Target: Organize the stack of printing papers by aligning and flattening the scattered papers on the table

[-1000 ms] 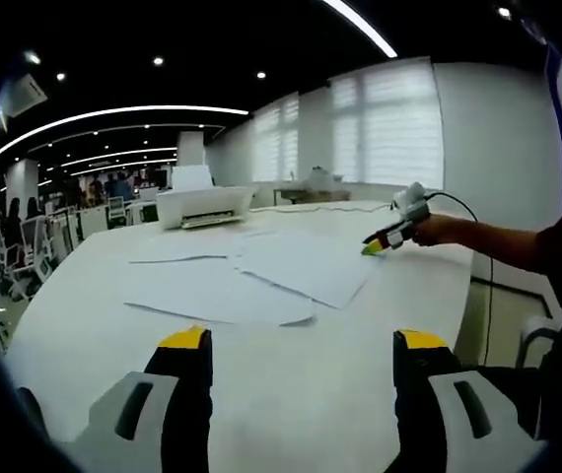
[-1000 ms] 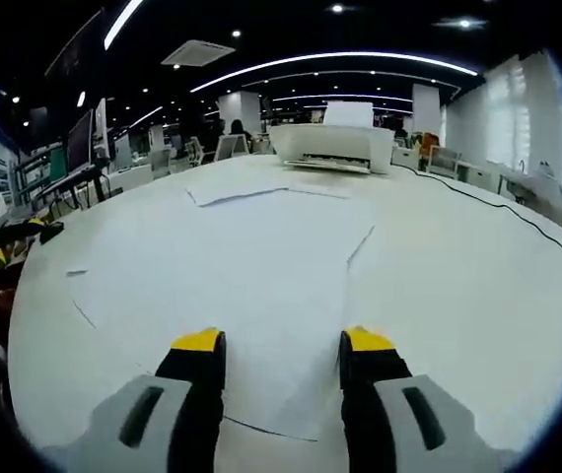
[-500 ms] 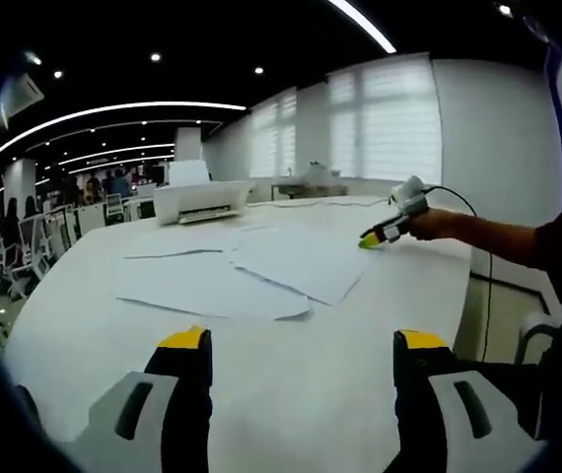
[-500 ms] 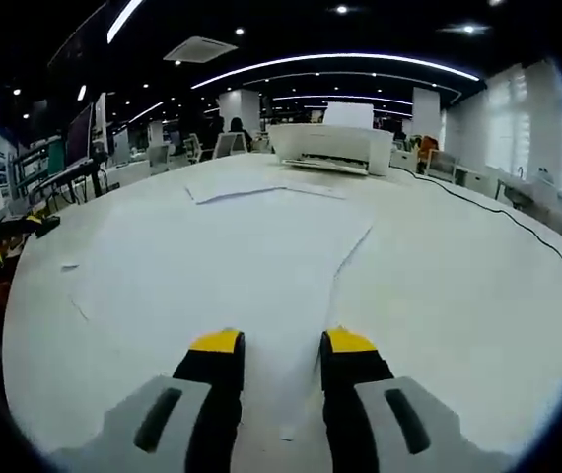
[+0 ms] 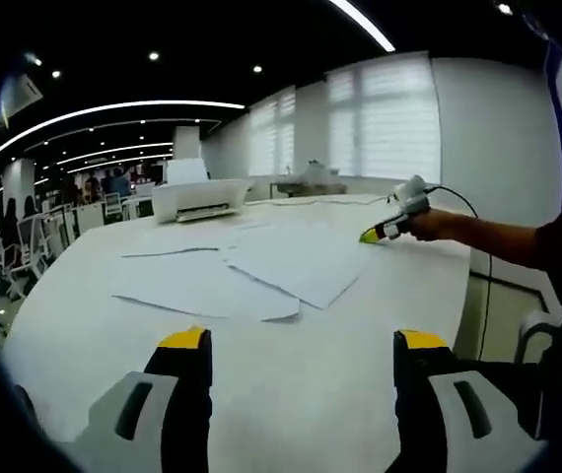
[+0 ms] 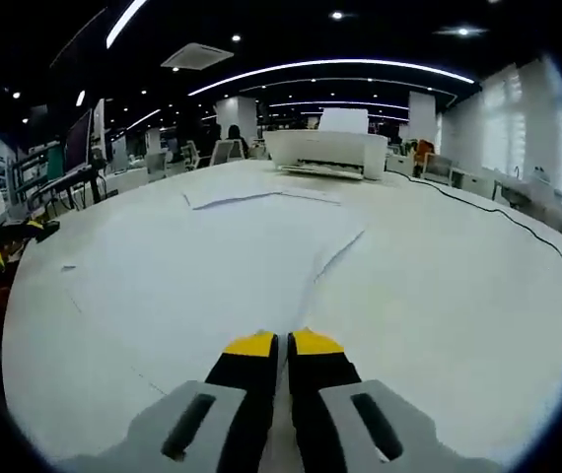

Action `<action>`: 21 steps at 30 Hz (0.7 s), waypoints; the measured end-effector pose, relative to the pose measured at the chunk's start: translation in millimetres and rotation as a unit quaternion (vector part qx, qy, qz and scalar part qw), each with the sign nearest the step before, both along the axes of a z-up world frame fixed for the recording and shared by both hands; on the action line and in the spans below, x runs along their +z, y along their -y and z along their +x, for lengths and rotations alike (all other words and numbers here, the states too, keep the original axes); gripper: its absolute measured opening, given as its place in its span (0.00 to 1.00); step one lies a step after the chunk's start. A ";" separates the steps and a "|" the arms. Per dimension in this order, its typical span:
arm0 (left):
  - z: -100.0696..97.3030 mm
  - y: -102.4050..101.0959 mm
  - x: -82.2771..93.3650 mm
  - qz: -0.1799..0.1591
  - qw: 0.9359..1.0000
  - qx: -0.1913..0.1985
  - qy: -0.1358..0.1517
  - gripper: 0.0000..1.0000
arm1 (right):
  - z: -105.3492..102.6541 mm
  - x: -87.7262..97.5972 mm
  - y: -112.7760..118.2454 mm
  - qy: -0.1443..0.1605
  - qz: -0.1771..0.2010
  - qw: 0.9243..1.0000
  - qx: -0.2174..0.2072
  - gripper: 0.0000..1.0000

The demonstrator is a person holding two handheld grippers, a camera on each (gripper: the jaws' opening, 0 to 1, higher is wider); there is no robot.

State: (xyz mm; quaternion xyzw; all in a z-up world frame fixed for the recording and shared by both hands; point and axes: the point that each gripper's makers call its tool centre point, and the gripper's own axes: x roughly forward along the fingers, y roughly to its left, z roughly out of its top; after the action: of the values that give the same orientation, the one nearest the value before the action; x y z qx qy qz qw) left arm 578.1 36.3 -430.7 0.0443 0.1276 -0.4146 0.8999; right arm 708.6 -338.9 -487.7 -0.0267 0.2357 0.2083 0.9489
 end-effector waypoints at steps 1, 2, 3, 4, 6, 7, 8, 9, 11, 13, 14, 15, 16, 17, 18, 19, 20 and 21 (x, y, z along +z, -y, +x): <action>0.1 0.3 0.0 0.001 1.000 0.000 0.000 0.78 | -1.3 2.6 -1.4 0.004 0.009 1.000 0.000 0.00; 0.0 0.7 0.2 0.000 1.000 -0.001 0.000 0.78 | -3.4 5.0 -4.1 0.007 0.015 1.000 0.003 0.00; -0.4 1.3 0.4 -0.001 1.000 -0.002 0.000 0.78 | -3.6 8.1 -4.9 0.010 0.022 1.000 0.002 0.00; -0.4 1.8 1.0 -0.002 1.000 -0.003 0.001 0.78 | -4.0 10.9 -4.8 0.013 0.024 1.000 0.003 0.00; -0.3 3.0 1.9 -0.004 1.000 -0.004 0.001 0.78 | -6.4 19.3 -10.6 0.031 0.023 0.999 0.014 0.00; -0.3 4.1 2.1 -0.004 1.000 -0.006 0.001 0.78 | -6.2 23.1 -10.6 0.037 0.024 0.999 0.017 0.00; -0.2 5.1 2.3 -0.004 1.000 -0.007 0.002 0.78 | -3.6 26.6 -8.8 0.042 0.026 0.999 0.021 0.00; 0.6 6.2 2.2 -0.004 1.000 -0.009 0.002 0.78 | -4.3 29.5 -9.9 0.046 0.027 0.998 0.025 0.00; 0.4 7.8 2.1 -0.005 1.000 -0.011 0.002 0.78 | -7.4 40.4 -13.4 0.060 0.029 0.997 0.042 0.00; 0.4 9.4 2.6 -0.007 1.000 -0.013 0.003 0.78 | -11.1 50.1 -17.6 0.075 0.025 0.995 0.054 0.00; 0.5 10.1 3.2 -0.007 1.000 -0.013 0.004 0.78 | -9.7 54.5 -15.5 0.081 0.024 0.995 0.057 0.00; 0.6 10.9 4.0 -0.009 1.000 -0.014 0.005 0.78 | -12.7 59.2 -18.4 0.087 0.021 0.994 0.062 0.00; 0.7 11.5 5.1 -0.011 1.000 -0.014 0.006 0.78 | -17.6 63.8 -23.9 0.096 0.016 0.993 0.070 0.00; 1.1 11.7 5.8 -0.012 1.000 -0.014 0.006 0.78 | -20.0 67.8 -25.6 0.101 0.011 0.992 0.073 0.00; 1.3 12.2 7.0 -0.014 1.000 -0.014 0.008 0.78 | -21.9 71.2 -26.7 0.105 0.007 0.992 0.076 0.00; 1.2 12.7 7.9 -0.015 1.000 -0.015 0.009 0.78 | -23.4 74.1 -28.0 0.109 0.004 0.991 0.080 0.00; 1.2 13.2 8.5 -0.016 1.000 -0.015 0.010 0.78 | -24.3 78.4 -28.8 0.115 0.004 0.990 0.086 0.00; 1.2 13.7 9.1 -0.017 1.000 -0.015 0.011 0.78 | -25.2 82.8 -29.6 0.120 0.005 0.989 0.092 0.00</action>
State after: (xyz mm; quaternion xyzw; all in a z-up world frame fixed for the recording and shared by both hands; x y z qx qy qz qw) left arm 579.3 22.6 -421.6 0.0356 0.1105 -0.4298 0.8955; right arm 683.5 -309.3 -404.9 -0.0684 0.1161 0.2908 0.9473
